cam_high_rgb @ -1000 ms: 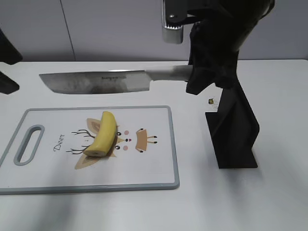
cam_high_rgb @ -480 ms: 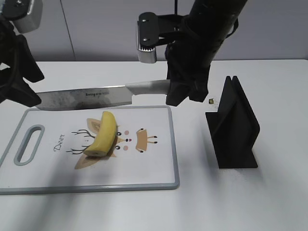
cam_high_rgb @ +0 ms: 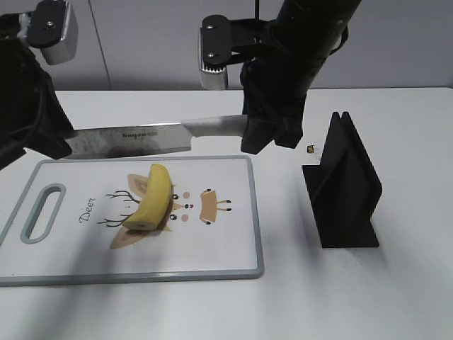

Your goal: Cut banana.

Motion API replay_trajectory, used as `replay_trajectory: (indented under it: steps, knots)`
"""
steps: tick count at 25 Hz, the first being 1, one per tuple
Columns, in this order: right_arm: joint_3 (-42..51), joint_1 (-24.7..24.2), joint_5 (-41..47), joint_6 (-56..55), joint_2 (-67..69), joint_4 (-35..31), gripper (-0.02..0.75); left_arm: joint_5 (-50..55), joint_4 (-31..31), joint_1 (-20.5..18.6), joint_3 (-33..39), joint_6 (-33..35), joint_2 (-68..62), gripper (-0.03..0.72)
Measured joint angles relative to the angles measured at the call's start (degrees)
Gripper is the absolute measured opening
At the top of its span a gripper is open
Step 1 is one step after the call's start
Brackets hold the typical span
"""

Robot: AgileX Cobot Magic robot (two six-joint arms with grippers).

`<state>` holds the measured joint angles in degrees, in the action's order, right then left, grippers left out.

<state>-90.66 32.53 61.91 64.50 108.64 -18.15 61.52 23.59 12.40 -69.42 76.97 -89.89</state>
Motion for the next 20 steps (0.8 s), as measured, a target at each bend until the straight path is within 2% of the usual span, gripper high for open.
replay_trajectory:
  steps: [4, 7, 9, 15, 20]
  knots:
    - [0.00, 0.00, -0.05, 0.00, 0.00, -0.04, 0.159, -0.06, 0.00, 0.00, -0.07, -0.06, -0.43, 0.270]
    - [0.00, 0.00, -0.11, 0.00, 0.00, -0.06, 0.159, -0.06, 0.10, 0.00, -0.07, -0.20, -0.43, 0.079]
    - [0.00, 0.00, -0.31, -0.13, 0.00, -0.06, 0.159, 0.17, 0.12, 0.00, -0.07, -0.20, -0.43, 0.011]
    - [1.41, 0.00, 0.49, -3.45, 0.00, 0.00, 0.159, 0.49, -0.43, 0.42, -0.07, -0.86, -0.43, -0.005]
    - [8.32, 0.05, -3.39, -5.39, 0.00, 0.71, 0.162, -3.74, -3.11, 4.01, 3.69, -2.83, -0.49, -0.005]
